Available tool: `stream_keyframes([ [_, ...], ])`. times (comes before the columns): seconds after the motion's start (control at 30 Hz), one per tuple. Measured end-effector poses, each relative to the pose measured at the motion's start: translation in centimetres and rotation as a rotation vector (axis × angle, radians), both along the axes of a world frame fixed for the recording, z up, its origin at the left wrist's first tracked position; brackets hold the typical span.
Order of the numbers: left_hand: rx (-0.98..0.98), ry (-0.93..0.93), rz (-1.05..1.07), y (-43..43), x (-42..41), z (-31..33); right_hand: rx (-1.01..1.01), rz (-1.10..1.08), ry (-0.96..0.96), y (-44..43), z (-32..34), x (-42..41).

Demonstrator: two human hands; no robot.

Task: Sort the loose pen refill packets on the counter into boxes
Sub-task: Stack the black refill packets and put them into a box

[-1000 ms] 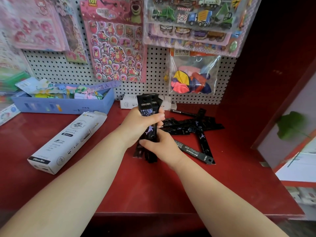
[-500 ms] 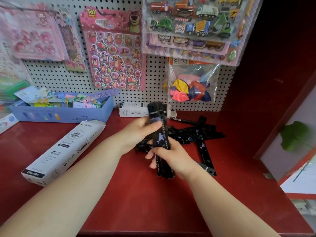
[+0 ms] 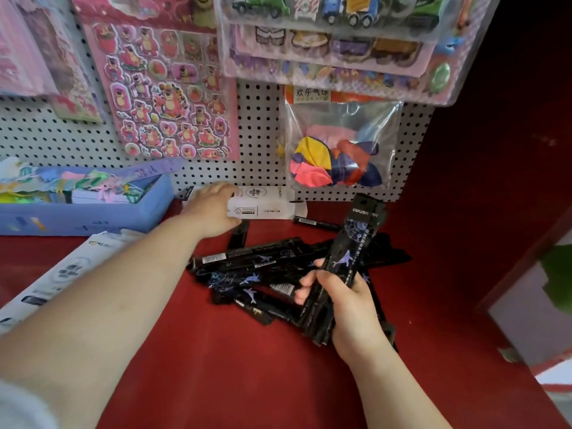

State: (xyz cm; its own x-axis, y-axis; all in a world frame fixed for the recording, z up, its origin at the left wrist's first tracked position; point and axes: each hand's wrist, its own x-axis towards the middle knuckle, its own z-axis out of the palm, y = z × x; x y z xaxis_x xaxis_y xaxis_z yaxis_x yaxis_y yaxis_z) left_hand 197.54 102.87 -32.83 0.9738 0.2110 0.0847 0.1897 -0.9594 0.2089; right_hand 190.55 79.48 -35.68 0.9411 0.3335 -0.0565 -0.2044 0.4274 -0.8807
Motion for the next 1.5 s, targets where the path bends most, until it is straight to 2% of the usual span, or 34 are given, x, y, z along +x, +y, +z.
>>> stream_keyframes([
  [0.13,0.028,0.111,0.101,1.6,1.7,-0.3,0.023,0.001,0.017,0.0,-0.2,0.4],
  [0.27,0.111,0.142,0.087,1.4,1.2,0.4,0.023,0.010,0.018,0.0,0.0,0.3],
  [0.47,-0.006,0.029,0.035,0.8,-2.8,1.0,-0.011,-0.022,-0.003,-0.2,0.1,0.1],
  [0.63,-0.017,-0.090,0.051,-0.1,-7.6,2.8,0.009,-0.114,0.023,-0.5,0.9,-0.5],
  [0.87,-0.267,-0.280,0.123,-1.8,-16.1,5.3,0.182,-0.144,-0.036,-0.9,3.9,-3.6],
  [1.1,-0.412,-0.218,0.096,-2.4,-21.3,2.9,0.437,-0.169,0.029,-0.8,7.9,-5.3],
  [1.27,-0.401,-0.177,0.001,-4.0,-23.5,2.3,0.588,-0.116,0.066,0.6,9.7,-5.8],
  [1.5,-0.504,-0.204,0.011,-5.4,-24.7,2.0,0.610,-0.076,0.028,0.6,9.6,-7.0],
])
